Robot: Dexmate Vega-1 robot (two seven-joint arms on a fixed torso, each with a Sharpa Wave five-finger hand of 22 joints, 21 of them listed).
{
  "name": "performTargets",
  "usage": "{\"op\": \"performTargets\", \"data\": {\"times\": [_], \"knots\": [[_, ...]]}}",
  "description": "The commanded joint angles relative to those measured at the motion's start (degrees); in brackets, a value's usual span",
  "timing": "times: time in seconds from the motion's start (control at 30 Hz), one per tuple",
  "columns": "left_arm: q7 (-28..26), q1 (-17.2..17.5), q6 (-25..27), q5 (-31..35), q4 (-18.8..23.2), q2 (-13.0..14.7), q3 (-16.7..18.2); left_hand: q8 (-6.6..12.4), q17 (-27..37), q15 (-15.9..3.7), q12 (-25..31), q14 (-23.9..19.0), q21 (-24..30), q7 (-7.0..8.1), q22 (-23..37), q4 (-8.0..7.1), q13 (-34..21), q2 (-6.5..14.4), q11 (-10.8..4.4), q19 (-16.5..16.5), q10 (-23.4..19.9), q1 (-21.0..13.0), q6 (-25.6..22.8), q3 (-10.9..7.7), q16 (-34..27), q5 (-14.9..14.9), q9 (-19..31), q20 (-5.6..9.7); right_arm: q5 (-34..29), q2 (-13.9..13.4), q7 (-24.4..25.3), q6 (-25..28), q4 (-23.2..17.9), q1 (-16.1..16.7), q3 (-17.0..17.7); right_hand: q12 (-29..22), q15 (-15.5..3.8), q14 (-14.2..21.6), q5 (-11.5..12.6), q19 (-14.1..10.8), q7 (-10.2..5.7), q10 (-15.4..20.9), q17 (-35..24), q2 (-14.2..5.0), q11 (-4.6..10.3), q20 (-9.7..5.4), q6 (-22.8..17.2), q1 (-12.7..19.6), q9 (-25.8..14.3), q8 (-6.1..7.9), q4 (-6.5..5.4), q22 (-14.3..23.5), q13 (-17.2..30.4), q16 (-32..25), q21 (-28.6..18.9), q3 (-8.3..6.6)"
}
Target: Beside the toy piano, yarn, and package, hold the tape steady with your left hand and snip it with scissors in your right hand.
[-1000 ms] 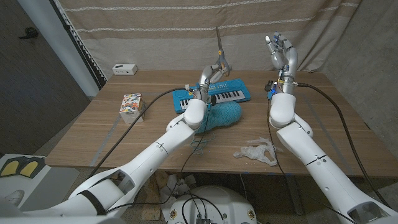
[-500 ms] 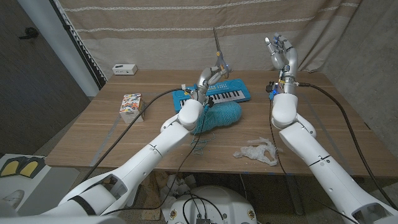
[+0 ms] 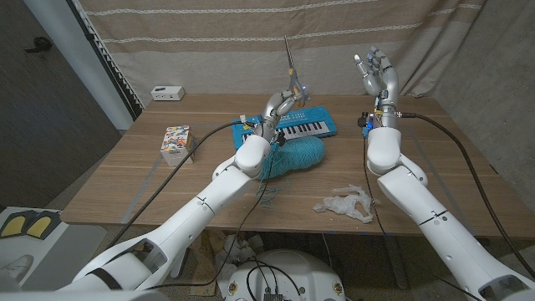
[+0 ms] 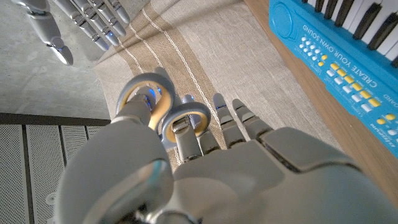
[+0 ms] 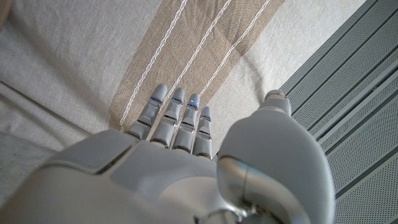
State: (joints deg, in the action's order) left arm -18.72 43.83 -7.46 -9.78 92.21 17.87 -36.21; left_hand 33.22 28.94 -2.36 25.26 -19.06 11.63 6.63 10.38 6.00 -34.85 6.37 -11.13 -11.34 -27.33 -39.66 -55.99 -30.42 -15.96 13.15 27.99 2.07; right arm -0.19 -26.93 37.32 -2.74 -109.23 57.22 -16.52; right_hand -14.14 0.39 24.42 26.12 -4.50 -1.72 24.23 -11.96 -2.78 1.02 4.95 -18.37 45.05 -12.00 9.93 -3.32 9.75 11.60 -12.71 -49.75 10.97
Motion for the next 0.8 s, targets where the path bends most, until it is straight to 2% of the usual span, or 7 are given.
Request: {"op": "performTargets", "data": {"times": [0.03, 0.13, 0.2, 0.33, 0.53, 0.57, 0.8], "knots": [[-3.65, 1.7, -1.11, 2.9, 0.89, -0.05, 0.36, -0.36, 13.55, -9.64, 10.99, -0.71, 0.27, 0.95, 0.74, -1.15, -16.12, 3.34, -1.12, -0.79, 0.89, -1.81, -0.49, -0.25, -7.77, -0.87, -2.41, 2.03, 2.0, -1.32, -2.32, -0.06, -0.03, 0.37, -0.01, 0.23, 0.33, -1.01, 0.24, 0.01, -0.15, -0.7, -0.1, -0.24, -0.01, 0.64, 0.65, -0.45, 0.07, 0.37, 0.52, 0.14, 0.23, 0.43, 0.53, 0.03], [-3.97, 2.14, -0.69, 2.92, 1.6, 0.01, 0.56, -0.47, 22.23, -9.37, 15.93, 0.7, 0.71, 1.38, 1.25, -0.18, -24.05, 3.9, -1.12, -1.26, 2.16, -3.12, -0.49, 2.81, -13.8, -0.65, -2.76, 1.77, 2.94, -1.5, -3.05, -0.32, -0.04, 0.39, 0.08, 0.31, 0.85, -1.31, 0.25, 0.07, -0.01, -0.94, -0.08, -0.33, -0.02, 0.75, 0.65, -0.48, 0.07, 0.52, 0.54, 0.14, 0.24, 0.54, 0.73, 0.02], [-4.22, 2.47, -0.31, 3.2, 2.27, 0.21, 0.6, -0.42, 24.29, -9.24, 17.13, 0.82, 0.92, 1.39, 1.39, 0.01, -25.99, 3.74, -1.09, -1.6, 2.37, -3.46, -0.29, 3.43, -15.38, -0.56, -2.54, 1.66, 3.1, -1.76, -3.27, 0.03, -0.26, 0.5, 0.12, 0.39, 0.87, -1.34, 0.24, 0.14, -0.02, -1.16, -0.07, -0.39, -0.09, 0.85, 0.66, -0.5, 0.07, 0.59, 0.55, 0.14, 0.24, 0.54, 0.85, 0.01], [-3.88, 2.76, 0.13, 2.58, 2.72, 0.11, 0.66, -0.95, 34.13, -8.95, 24.03, 1.38, 1.86, 1.94, 2.53, 0.3, -34.98, 3.77, -1.01, -2.37, 1.21, -4.94, -0.58, 5.69, -23.36, -0.13, -3.24, 1.39, 3.1, -2.44, -3.61, 1.14, -0.88, 0.71, 0.15, 0.49, 0.99, -1.8, 0.24, 0.33, 0.15, -1.48, -0.04, -0.49, -0.15, 1.02, 0.85, -0.57, 0.08, 0.66, 0.57, 0.14, 0.25, 0.71, 1.13, 0.0], [-2.02, 2.18, -0.9, 1.25, 1.69, -0.26, 0.32, -1.28, 40.68, -9.52, 29.73, 0.43, 3.35, 2.58, 4.04, 0.26, -36.27, 3.72, -1.0, -3.71, -0.41, -5.62, -0.56, 7.17, -30.08, 0.08, -3.38, 1.61, 3.26, -4.57, -4.97, 2.78, -2.49, 1.01, 1.03, 0.61, 1.43, -2.43, 0.2, 0.63, 0.12, -1.94, 0.01, -0.73, -0.71, 1.21, 1.31, -0.74, 0.09, 0.77, 0.58, 0.15, 0.27, 0.89, 1.72, -0.01], [-2.11, 2.07, -0.99, 1.27, 1.48, -0.5, 0.25, -1.21, 41.09, -9.57, 31.39, -0.71, 3.7, 2.34, 4.35, 0.35, -36.42, 3.63, -1.02, -4.08, -1.6, -5.81, -0.59, 7.25, -31.36, 0.15, -3.17, 1.61, 3.25, -4.74, -5.09, 2.84, -2.54, 0.99, 1.02, 0.7, 1.49, -2.53, 0.18, 0.57, 0.15, -2.24, 0.03, -0.81, -1.56, 1.27, 1.48, -0.81, 0.1, 0.81, 0.59, 0.15, 0.28, 0.89, 1.89, -0.01], [0.01, 1.21, -1.77, -0.47, 0.57, -0.94, 0.13, -1.13, 41.52, -9.65, 37.59, -1.79, 4.78, 1.1, 5.68, -0.01, -36.66, 3.64, -0.97, -4.5, -4.85, -5.81, -1.58, 7.67, -35.18, 0.22, -3.19, 1.63, 3.64, -5.28, -5.74, 2.83, -2.49, 0.69, 1.05, 0.82, 1.8, -3.03, 0.13, 0.78, 0.05, -2.68, 0.08, -0.92, -2.09, 1.5, 2.06, -0.96, 0.11, 0.78, 0.61, 0.15, 0.29, 1.03, 2.35, 0.01]]}}
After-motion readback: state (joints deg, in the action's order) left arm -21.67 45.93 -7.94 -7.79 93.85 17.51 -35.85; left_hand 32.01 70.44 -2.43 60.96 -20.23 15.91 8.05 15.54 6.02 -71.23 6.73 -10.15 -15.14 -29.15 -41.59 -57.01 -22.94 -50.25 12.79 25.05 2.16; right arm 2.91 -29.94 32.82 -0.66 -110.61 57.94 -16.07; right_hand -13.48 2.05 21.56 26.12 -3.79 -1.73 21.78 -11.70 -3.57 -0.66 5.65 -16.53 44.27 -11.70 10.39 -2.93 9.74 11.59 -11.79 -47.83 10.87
